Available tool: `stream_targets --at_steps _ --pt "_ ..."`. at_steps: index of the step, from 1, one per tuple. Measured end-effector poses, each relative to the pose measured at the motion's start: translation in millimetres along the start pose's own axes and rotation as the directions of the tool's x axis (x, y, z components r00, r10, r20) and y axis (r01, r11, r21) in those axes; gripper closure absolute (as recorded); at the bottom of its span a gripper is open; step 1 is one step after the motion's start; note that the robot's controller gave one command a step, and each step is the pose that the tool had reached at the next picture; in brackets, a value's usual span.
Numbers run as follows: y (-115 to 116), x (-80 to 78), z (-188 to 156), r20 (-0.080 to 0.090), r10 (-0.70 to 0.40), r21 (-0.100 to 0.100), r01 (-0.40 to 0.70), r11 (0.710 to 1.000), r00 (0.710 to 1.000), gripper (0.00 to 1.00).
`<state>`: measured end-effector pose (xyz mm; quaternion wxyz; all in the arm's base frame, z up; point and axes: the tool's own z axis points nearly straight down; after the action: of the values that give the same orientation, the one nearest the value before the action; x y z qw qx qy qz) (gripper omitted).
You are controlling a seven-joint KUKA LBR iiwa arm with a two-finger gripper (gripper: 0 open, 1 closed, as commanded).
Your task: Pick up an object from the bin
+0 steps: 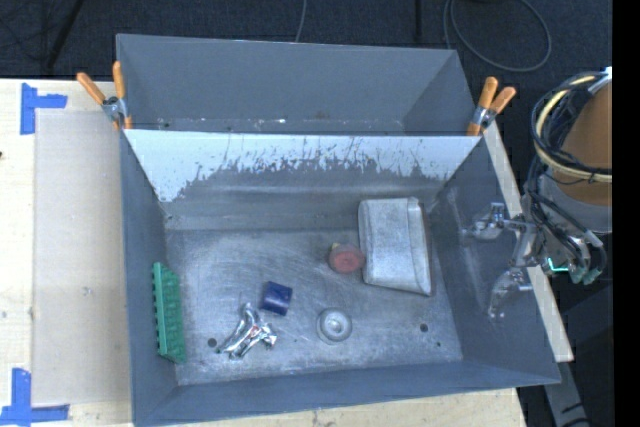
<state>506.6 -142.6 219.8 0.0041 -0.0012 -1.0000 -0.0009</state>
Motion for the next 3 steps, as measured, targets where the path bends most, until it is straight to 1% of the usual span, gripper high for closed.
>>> stream_targets --at_steps 1,2,3 --pt "49 31.9 141 0.016 0.101 0.0 -0.101 0.995 0.995 0.0" --pt "-16 11.3 146 0.004 0.078 0.002 -0.078 0.997 0.997 0.0" --pt "-17 -61.2 141 0.01 -0.103 0.003 0.103 0.995 0.995 0.0"
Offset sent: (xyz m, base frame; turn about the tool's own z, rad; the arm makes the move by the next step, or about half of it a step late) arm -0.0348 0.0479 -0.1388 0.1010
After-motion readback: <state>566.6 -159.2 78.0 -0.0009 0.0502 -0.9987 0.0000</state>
